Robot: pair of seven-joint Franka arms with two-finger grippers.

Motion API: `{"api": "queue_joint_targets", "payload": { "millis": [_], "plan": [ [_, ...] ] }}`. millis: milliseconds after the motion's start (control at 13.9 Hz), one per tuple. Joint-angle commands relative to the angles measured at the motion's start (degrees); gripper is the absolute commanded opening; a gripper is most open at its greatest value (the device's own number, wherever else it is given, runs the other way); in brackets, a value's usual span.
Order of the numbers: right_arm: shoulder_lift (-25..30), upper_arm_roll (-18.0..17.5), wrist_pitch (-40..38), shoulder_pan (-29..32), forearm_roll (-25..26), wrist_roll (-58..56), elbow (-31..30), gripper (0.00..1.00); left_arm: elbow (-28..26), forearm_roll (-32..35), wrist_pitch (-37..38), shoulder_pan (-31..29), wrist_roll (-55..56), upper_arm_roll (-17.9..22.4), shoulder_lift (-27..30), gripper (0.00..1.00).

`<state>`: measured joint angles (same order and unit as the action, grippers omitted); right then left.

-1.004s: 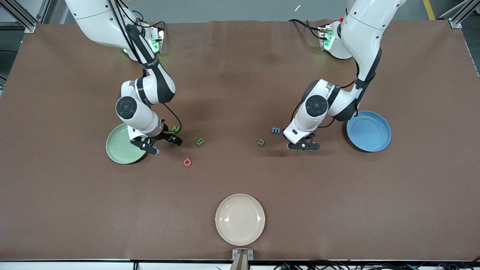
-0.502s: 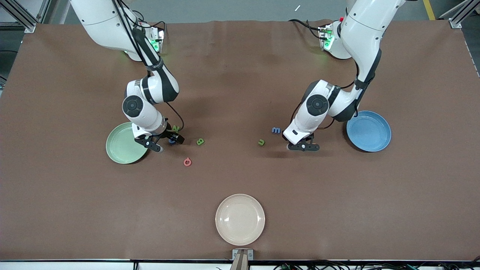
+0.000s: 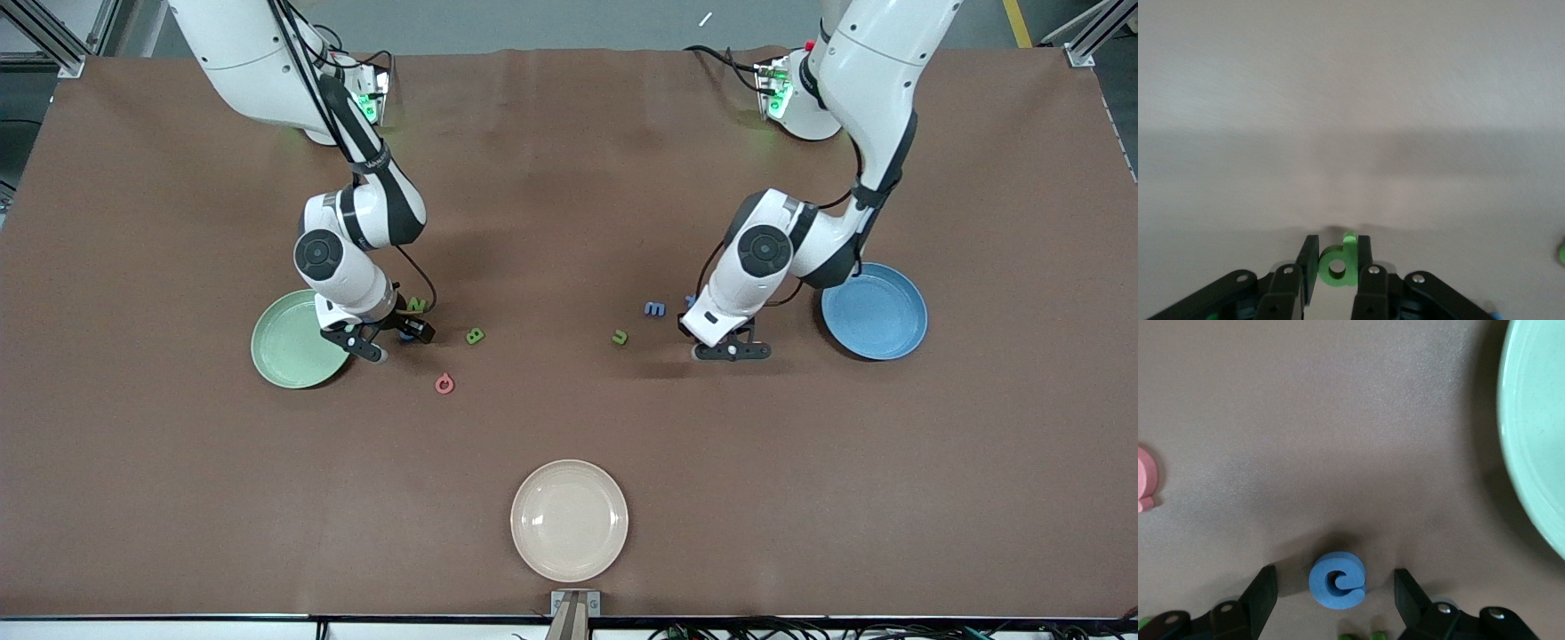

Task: Sort upper and lower case letters into plates
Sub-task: 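Grasp the green d with the left gripper while the right gripper grasps the C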

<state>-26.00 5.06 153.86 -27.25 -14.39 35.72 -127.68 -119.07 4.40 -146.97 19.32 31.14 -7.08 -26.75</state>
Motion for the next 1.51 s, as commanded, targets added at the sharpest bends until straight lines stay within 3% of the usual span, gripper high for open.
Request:
{"api": "queue_joint_targets", "payload": {
  "millis": [0, 287, 645, 860, 1075, 1290, 1434],
  "plan": [
    [0.25, 0.83, 0.83, -1.4, 0.32, 0.49, -0.72, 0.73, -2.91, 1.14, 4.31, -4.63, -3.34, -0.22, 6.78, 0.04],
    [0.25, 0.83, 0.39, -1.66, 0.32, 0.57, -0.72, 0.48, -8.88, 1.31, 4.86, -12.01, -15.64, -0.39, 12.68, 0.04],
    [0.25, 0.83, 0.3, -1.58, 0.32, 0.57, -0.64, 0.04, -15.3, 1.4, 4.42, -22.55, -32.69, -0.39, 16.2, 0.05],
    [0.6, 0.92, -1.0, -1.31, 0.32, 0.4, 0.59, 0.0, -16.63, 4.28, 3.89, -27.92, -39.13, -0.39, 15.33, 0.05],
    [2.0, 4.42, -14.84, -1.48, 1.63, 0.4, 7.77, 0.0, -17.33, 9.04, 2.92, -30.13, -39.22, -0.39, 14.01, 0.06],
    [2.8, 6.97, -29.36, -0.96, 9.17, 0.75, 15.69, 0.0, -18.82, 11.24, -0.23, -31.71, -39.22, -0.31, 12.7, 0.06],
    [3.15, 8.56, -30.72, -0.7, 14.11, 0.14, 15.98, 0.0, -19.7, 12.91, -2.87, -32.94, -39.22, -0.31, 11.73, 0.08]
  ]
}}
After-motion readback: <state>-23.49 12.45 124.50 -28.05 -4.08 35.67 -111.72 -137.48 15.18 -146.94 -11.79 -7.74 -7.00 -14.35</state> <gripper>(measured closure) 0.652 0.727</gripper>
